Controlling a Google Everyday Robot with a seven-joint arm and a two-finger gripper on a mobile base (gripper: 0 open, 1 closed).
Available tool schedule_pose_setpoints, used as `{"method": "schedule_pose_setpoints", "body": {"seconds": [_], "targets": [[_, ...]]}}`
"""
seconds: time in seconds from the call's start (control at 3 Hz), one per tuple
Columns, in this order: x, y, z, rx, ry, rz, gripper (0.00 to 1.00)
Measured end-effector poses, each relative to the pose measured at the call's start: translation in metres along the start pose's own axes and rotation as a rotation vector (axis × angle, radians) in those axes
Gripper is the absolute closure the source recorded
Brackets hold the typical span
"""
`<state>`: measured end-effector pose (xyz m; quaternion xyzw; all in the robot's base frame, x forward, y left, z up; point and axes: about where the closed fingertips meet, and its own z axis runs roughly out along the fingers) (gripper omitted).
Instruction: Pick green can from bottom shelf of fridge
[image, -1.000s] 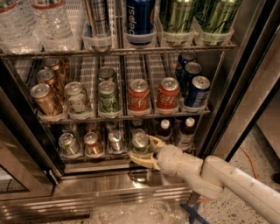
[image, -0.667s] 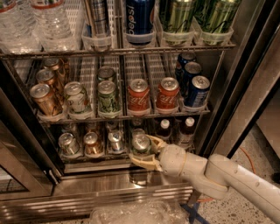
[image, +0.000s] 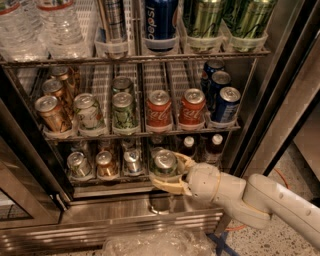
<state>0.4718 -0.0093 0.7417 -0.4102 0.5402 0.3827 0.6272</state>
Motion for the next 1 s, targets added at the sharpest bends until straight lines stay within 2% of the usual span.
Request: {"method": "schedule_pose_setpoints", "body": {"seconds": [0.67, 1.0], "targets": [[-0.05, 0.012, -0.011, 0.046, 0.04, 0.042, 1.0], [-0.05, 0.012, -0.011, 0.046, 0.04, 0.042, 1.0]]}}
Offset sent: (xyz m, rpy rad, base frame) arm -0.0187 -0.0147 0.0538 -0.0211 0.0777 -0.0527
